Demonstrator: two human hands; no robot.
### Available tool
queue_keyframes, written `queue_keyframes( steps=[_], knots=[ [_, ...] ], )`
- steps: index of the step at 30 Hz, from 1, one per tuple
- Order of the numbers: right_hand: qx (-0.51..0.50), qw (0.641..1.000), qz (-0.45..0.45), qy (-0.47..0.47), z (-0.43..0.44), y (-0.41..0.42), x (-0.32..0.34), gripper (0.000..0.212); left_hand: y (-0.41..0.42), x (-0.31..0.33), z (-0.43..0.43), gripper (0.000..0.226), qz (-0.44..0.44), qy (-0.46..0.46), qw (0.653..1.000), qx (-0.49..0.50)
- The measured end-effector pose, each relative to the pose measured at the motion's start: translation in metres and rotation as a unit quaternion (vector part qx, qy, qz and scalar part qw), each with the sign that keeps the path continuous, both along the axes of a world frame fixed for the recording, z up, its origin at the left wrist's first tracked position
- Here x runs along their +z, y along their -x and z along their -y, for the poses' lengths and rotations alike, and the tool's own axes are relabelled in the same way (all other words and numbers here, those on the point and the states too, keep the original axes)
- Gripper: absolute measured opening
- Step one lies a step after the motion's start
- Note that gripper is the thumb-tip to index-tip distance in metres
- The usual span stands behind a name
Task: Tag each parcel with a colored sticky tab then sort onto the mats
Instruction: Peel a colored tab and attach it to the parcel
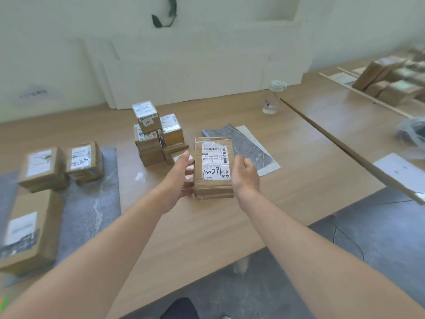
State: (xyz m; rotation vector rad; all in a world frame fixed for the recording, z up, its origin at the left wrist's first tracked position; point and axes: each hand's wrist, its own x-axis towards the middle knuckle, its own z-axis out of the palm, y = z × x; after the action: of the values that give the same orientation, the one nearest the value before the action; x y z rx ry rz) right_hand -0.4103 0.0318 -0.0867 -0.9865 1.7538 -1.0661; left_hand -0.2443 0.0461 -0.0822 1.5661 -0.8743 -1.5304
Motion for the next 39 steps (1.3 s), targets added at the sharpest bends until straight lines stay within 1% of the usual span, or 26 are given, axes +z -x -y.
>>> queue_keyframes(
  steps=[4, 7, 9, 12, 17, 19, 26, 29, 33, 35, 39],
  knots=[
    [0.032, 0.999, 0.007, 0.040, -0.002, -0.013, 0.045, 0.037, -0.016, 0.042, -0.010, 0.063, 0.005, 0.050, 0.999, 0.012],
    [0.045, 0.996, 0.009, 0.081, -0.004, -0.025, 0.075, 0.040, -0.028, 0.070, -0.013, 0.058, -0.009, 0.090, 0.995, 0.037],
    [0.060, 0.993, 0.014, 0.105, -0.006, -0.034, 0.093, 0.037, -0.036, 0.088, -0.016, 0.052, -0.016, 0.109, 0.992, 0.055],
    [0.084, 0.987, 0.032, 0.134, -0.009, -0.052, 0.115, 0.031, -0.053, 0.111, -0.022, 0.056, -0.028, 0.131, 0.989, 0.062],
    [0.095, 0.981, 0.043, 0.166, -0.017, -0.089, 0.140, 0.026, -0.089, 0.139, -0.036, 0.047, -0.009, 0.161, 0.984, 0.071],
    [0.100, 0.979, 0.036, 0.173, -0.023, -0.105, 0.146, 0.028, -0.106, 0.144, -0.044, 0.048, -0.010, 0.168, 0.983, 0.069],
    [0.101, 0.980, 0.027, 0.169, -0.051, -0.184, 0.155, 0.047, -0.182, 0.151, -0.077, 0.049, -0.011, 0.176, 0.982, 0.072],
    [0.096, 0.980, 0.028, 0.174, -0.065, -0.221, 0.154, 0.042, -0.218, 0.151, -0.089, 0.054, -0.008, 0.182, 0.980, 0.080],
    [0.083, 0.979, 0.040, 0.183, -0.081, -0.264, 0.151, 0.036, -0.260, 0.150, -0.105, 0.053, -0.007, 0.178, 0.980, 0.085],
    [0.093, 0.979, 0.036, 0.179, -0.090, -0.281, 0.149, 0.033, -0.279, 0.148, -0.114, 0.054, -0.004, 0.175, 0.981, 0.089],
    [0.121, 0.978, 0.042, 0.165, -0.112, -0.311, 0.145, 0.036, -0.309, 0.142, -0.140, 0.053, -0.016, 0.168, 0.980, 0.109]
  ],
)
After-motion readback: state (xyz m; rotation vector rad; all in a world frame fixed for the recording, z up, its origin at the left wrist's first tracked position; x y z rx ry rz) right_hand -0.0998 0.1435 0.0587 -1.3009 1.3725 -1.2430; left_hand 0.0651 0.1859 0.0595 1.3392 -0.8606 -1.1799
